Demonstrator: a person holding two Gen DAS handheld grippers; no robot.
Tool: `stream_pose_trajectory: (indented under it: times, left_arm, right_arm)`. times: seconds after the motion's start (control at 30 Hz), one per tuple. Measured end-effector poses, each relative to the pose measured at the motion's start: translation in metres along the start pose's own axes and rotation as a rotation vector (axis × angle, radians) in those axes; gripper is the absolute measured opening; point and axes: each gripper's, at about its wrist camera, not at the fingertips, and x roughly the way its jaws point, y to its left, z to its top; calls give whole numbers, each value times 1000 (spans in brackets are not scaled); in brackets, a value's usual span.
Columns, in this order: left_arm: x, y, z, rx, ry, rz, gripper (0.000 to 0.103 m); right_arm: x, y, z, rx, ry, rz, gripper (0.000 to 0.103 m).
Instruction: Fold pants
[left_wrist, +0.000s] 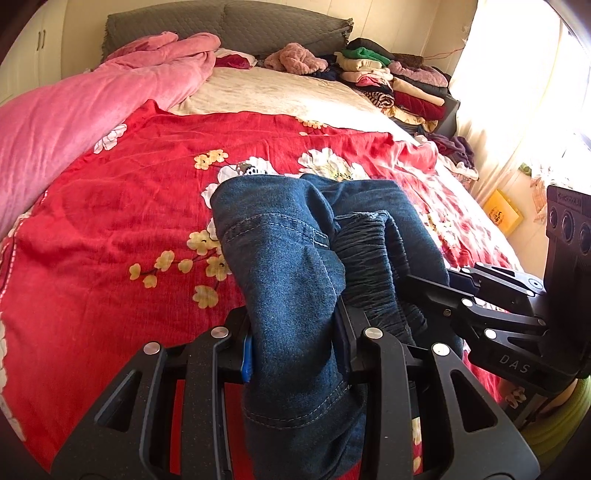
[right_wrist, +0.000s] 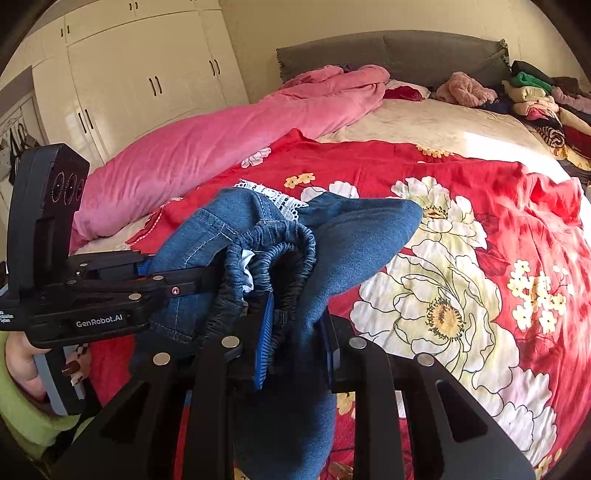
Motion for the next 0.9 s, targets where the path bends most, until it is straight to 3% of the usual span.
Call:
stream_pose_trajectory:
  times: [0.43,0.9]
  left_arm:
    - [17,8,-6,-12,20,23,25]
    - [29,18,-17,-19,56,42,41]
  right_arm:
    - [14,-14,-10,54,38,-38,24]
    - [28,-34,-30,131,124,-143,51]
